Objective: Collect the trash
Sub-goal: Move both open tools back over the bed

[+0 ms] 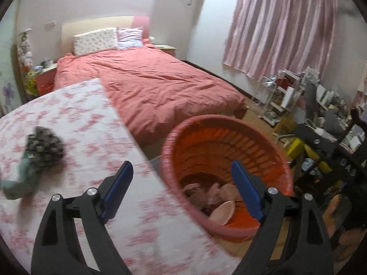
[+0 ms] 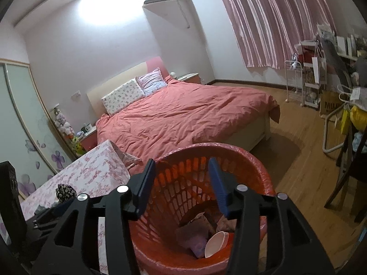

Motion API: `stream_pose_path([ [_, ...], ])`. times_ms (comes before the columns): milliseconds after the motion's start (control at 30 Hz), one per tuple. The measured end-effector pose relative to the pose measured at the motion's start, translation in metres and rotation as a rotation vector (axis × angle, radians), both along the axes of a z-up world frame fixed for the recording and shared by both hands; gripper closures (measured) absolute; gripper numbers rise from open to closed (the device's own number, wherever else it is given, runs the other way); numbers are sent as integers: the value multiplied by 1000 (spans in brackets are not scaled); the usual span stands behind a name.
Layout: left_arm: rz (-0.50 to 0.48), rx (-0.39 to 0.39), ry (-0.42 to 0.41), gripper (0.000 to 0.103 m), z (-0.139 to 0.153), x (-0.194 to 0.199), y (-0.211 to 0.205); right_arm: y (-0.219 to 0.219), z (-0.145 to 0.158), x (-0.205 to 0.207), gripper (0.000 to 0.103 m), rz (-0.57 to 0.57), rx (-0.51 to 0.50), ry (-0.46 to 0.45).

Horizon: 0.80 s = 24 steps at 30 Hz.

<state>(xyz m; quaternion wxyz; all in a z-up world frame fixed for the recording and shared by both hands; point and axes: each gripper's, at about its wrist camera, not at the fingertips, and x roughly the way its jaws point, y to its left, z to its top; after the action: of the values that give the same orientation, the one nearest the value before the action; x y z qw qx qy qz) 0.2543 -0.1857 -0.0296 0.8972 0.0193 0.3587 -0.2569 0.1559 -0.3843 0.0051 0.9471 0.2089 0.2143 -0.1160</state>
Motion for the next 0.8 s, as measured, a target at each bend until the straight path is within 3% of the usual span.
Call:
stream_pose_path([
  [433, 292, 56, -39, 8, 17, -3, 145, 73, 19, 8, 30, 134, -97, 13],
  [800, 530, 105, -81, 4, 19, -9, 265, 154, 22, 27, 29, 296, -169, 50],
])
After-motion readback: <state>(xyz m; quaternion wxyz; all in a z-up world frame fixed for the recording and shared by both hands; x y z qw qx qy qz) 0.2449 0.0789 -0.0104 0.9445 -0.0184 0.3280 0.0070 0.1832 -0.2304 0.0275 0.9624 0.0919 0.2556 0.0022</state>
